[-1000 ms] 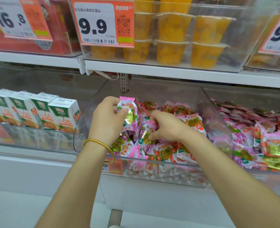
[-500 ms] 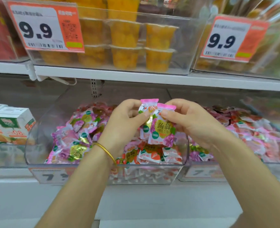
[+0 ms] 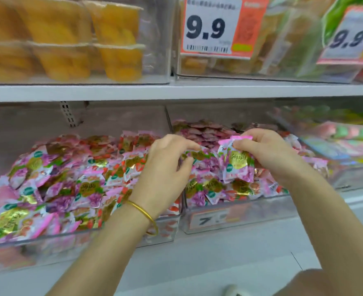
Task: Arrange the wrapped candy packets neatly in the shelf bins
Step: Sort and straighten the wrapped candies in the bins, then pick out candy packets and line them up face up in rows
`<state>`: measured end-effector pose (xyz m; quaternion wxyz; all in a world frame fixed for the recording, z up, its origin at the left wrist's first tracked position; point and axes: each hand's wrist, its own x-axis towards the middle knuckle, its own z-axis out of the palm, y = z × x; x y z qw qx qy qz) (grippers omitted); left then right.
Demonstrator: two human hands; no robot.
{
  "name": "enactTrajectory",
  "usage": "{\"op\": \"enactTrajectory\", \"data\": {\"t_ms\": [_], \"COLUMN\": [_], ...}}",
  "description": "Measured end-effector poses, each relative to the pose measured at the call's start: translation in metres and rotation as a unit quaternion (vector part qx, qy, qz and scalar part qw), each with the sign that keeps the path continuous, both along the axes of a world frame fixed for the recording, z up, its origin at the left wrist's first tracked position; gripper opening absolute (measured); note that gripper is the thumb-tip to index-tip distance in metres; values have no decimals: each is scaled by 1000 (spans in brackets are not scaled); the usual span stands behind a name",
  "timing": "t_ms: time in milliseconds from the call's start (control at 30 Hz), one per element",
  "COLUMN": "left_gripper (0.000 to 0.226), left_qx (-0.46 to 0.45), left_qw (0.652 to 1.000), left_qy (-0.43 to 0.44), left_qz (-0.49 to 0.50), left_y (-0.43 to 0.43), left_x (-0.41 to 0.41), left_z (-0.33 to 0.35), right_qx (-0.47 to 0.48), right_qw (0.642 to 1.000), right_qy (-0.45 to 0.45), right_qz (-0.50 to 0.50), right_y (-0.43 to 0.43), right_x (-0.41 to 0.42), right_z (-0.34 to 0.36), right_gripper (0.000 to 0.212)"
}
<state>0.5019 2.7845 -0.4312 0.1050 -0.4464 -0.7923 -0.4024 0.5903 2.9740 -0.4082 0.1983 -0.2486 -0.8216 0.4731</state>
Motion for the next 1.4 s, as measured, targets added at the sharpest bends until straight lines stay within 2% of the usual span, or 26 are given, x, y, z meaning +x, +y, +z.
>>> {"op": "enactTrajectory", "data": {"t_ms": [100, 233, 367, 433, 500, 600, 733, 833, 933, 1000, 1133, 1267, 1400], "left_gripper": [24, 22, 25, 25, 26, 26, 24, 26, 27, 28, 28, 27, 25], "left_qx": [4, -1, -4, -1, 4, 19, 34, 39, 45, 40, 28, 24, 47], "left_qw": [999, 999, 999, 1000, 1000, 1000, 999, 998, 997, 997, 998, 998, 995], "left_qy": [30, 19, 13, 6, -1, -9, -28, -34, -40, -46, -37, -29, -17], "left_qz": [17, 29, 30, 26, 21, 22, 29, 34, 40, 40, 41, 50, 83], "left_y": [5, 12, 12, 10, 8, 5, 3, 2, 0, -3, -8, -16, -44], "left_x": [-2, -2, 0, 0, 1, 0, -2, -3, -5, -7, -11, -12, -22], "left_z": [-4, -5, -4, -3, -3, -2, -2, -2, -1, -1, -2, -2, 5], "right_qx": [34, 207, 191, 147, 100, 117, 90, 117, 183, 211, 235, 282, 307], "right_qw": [997, 959, 956, 969, 985, 987, 994, 992, 979, 970, 960, 949, 951], "right_qy": [-50, -164, -193, -171, -119, -103, -59, -29, -73, -104, -109, -112, -11], "right_qz": [49, 103, 112, 104, 76, 39, 32, 36, 57, 61, 104, 82, 40], "right_y": [-10, -27, -25, -19, -10, 0, -8, -18, -27, -28, -38, -45, -67], "right_x": [-5, -14, -11, -6, -1, 3, -16, -46, -63, -59, -52, -53, -43], "right_z": [-9, -16, -15, -11, -5, -4, -4, -4, -10, -14, -20, -21, -2], "right_gripper": [18, 27, 23, 19, 25, 37, 37, 46, 56, 53, 31, 26, 21]}}
